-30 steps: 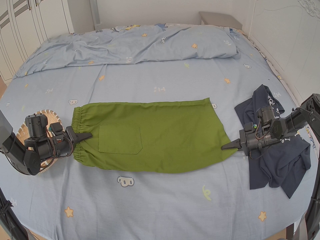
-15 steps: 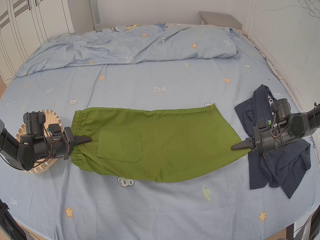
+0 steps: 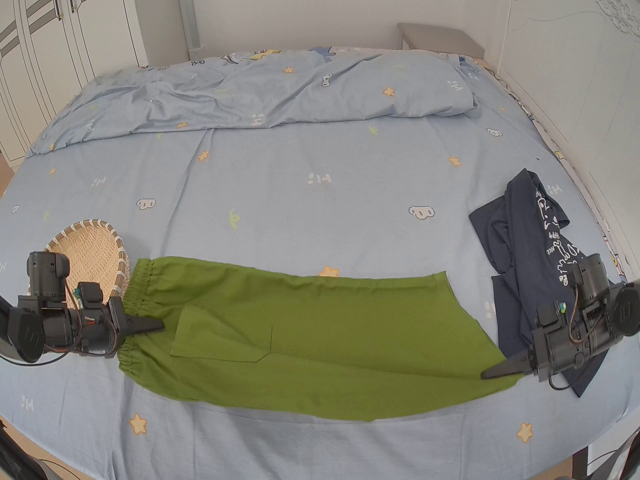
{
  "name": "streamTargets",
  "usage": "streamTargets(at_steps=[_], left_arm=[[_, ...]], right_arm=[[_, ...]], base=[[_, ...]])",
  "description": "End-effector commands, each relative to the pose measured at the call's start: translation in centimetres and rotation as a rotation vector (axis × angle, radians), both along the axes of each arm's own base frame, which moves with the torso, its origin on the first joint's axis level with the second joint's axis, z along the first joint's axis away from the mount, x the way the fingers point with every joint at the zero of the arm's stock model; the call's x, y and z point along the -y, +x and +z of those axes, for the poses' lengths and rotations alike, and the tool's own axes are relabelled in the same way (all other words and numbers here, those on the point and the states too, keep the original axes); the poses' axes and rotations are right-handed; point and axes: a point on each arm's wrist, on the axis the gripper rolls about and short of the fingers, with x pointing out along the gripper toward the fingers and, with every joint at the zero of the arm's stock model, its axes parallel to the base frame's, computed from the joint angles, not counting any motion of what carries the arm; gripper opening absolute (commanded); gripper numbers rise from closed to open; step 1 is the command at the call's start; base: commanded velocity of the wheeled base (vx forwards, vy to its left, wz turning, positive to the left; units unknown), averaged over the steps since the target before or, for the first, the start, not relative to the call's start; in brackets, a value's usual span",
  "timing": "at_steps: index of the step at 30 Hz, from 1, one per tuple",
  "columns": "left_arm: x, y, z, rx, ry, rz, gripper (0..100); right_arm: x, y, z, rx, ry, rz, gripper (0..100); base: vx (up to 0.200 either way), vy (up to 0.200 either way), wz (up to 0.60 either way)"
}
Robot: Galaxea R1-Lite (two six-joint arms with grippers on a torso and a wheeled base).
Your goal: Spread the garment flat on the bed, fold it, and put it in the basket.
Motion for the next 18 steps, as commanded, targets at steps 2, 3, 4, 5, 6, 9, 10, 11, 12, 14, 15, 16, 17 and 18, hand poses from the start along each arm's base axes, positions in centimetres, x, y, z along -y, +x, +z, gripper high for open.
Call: streamTargets(at_steps=[2,3,4,5,6,9,10,11,12,14,15,16,17,18], left_arm=[[-1.0,-4.9,-0.8,-0.021,0.037,0.035,0],[-1.0,-5.2,-1.0,-0.028,0.038,0.034,0],[-0.9,-5.6,-1.3,-0.037,0.041,0.030,0],[-0.8,-5.9,-1.5,-0.046,0.043,0.025,0],[-0.8,-6.1,-1.8,-0.052,0.045,0.019,0],[-0.6,-6.5,-2.2,-0.062,0.053,0.006,0],[-0.6,-6.5,-2.2,-0.062,0.055,0.004,0],[-0.6,-6.5,-2.2,-0.063,0.055,0.004,0],[-0.7,-6.5,-2.2,-0.063,0.055,0.004,0],[-0.7,-6.4,-2.2,-0.063,0.055,0.004,0],[-0.7,-6.4,-2.2,-0.063,0.055,0.004,0],[-0.7,-6.4,-2.2,-0.063,0.055,0.004,0],[-0.6,-6.4,-2.2,-0.061,0.057,0.002,0],[-0.6,-6.4,-2.2,-0.061,0.056,0.003,0]], right_arm=[[-0.6,-3.6,-2.0,-0.009,-0.008,0.056,0],[-0.7,-3.8,-2.2,-0.009,-0.008,0.059,0],[-0.8,-4.0,-2.5,-0.004,-0.007,0.065,0],[-0.8,-4.2,-2.7,-0.003,-0.007,0.069,0],[-0.9,-4.3,-2.8,0.002,-0.006,0.077,0],[-1.3,-4.5,-3.3,0.008,-0.005,0.094,0],[-1.3,-4.5,-3.5,0.007,-0.006,0.097,0],[-1.4,-4.4,-3.7,0.005,-0.006,0.100,0],[-1.4,-4.4,-3.9,-0.001,-0.007,0.101,0],[-1.4,-4.3,-4.2,-0.014,-0.007,0.104,0],[-1.4,-4.2,-4.5,-0.020,-0.009,0.103,0],[-1.4,-4.0,-4.7,-0.020,-0.009,0.102,0],[-1.4,-3.9,-4.8,-0.020,-0.009,0.102,0],[-1.4,-3.9,-4.8,-0.019,-0.009,0.102,100]], base=[[0.000,0.000,0.00],[0.000,0.000,0.00],[0.000,0.000,0.00],[0.000,0.000,0.00],[0.000,0.000,0.00],[0.000,0.000,0.00],[0.000,0.000,0.00],[0.000,0.000,0.00],[0.000,0.000,0.00],[0.000,0.000,0.00],[0.000,0.000,0.00],[0.000,0.000,0.00],[0.000,0.000,0.00],[0.000,0.000,0.00]])
